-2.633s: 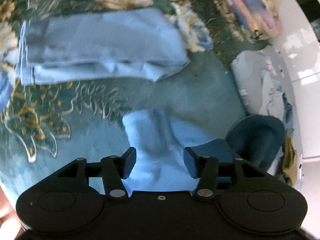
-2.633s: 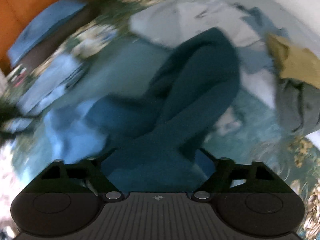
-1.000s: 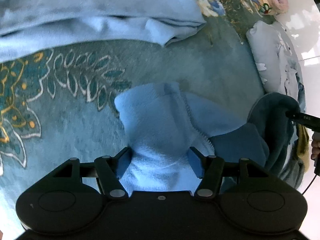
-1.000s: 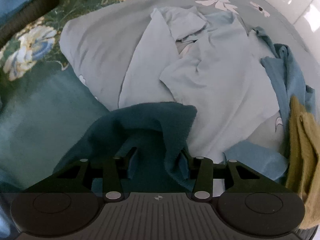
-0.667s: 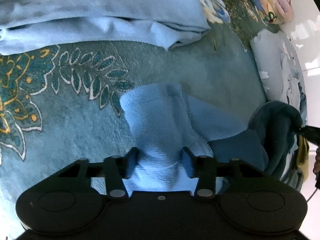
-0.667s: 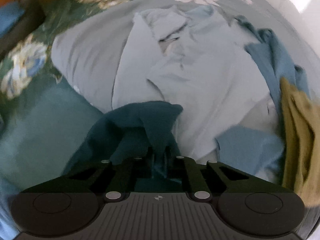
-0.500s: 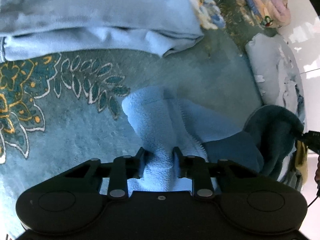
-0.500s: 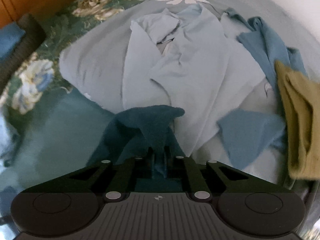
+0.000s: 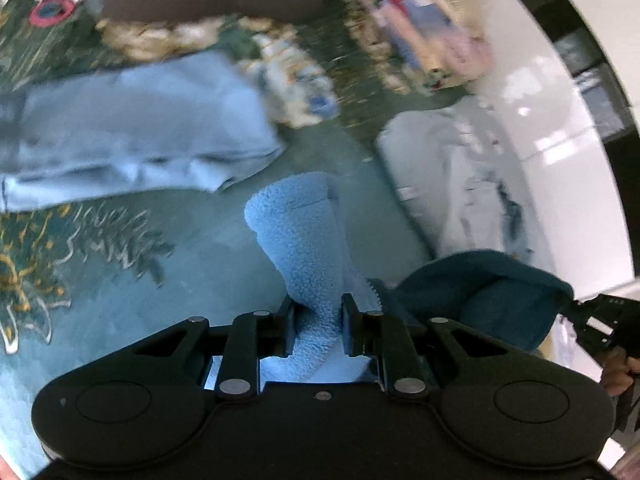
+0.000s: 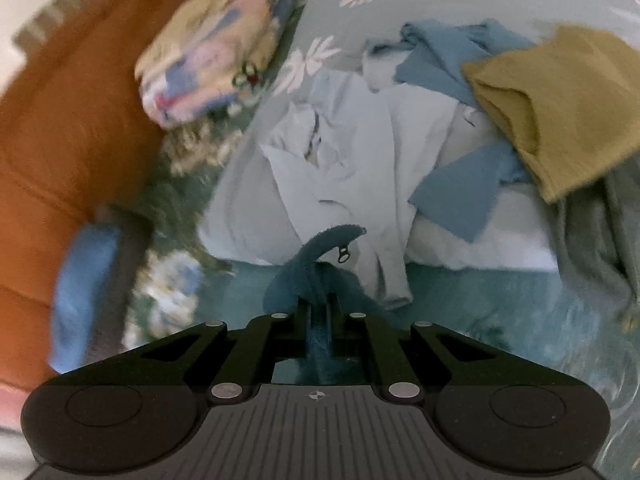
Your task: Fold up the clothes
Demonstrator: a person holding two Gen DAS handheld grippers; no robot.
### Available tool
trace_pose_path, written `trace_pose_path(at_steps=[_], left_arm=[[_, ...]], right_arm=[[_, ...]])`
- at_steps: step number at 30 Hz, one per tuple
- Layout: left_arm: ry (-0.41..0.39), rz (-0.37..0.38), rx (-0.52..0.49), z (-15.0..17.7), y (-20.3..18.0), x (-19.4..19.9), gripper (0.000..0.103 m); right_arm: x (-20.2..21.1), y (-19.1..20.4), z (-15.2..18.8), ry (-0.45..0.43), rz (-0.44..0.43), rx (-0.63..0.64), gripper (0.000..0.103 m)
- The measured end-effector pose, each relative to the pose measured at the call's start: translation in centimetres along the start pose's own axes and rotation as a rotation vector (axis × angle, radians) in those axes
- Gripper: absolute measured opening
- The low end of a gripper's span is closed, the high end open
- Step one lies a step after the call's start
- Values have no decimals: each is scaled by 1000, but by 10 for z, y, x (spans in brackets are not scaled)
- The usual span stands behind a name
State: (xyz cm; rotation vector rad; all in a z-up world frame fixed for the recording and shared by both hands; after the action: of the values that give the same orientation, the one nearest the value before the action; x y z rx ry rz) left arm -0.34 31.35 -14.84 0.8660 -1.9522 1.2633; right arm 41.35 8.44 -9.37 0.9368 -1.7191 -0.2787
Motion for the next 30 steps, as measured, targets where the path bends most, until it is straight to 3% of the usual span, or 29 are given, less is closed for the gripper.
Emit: trace_pose_path(at_steps=[8,15,21,30], left_arm=[[-17,95,-103,-1,-32,42,16],[-45,160,-164,4,-53,80,16],[-100,195,-190,32,-74,116,16],[-148,252,-252,80,-114,165,16]], right_arm=[[80,-6,38,-143,-97,-172,5],[134,-7,71,-227,-142,-241,5],[182,-20,94,-283,-215,-260,5],[290,-65,149,-407,-265,-284,5]])
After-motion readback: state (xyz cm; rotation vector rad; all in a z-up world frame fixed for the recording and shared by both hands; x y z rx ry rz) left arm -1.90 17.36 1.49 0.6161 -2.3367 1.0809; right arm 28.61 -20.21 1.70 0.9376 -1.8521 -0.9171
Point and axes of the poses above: each gripper's, at about its wrist camera, not at the fingertips, and x roughly against the way its jaws point, y to its left, z to its underside, the point moved 2 cm from there along -x, roughly the way its jaws point, and after that the axes turned 7 degrees about -z, right-handed, at the moved point
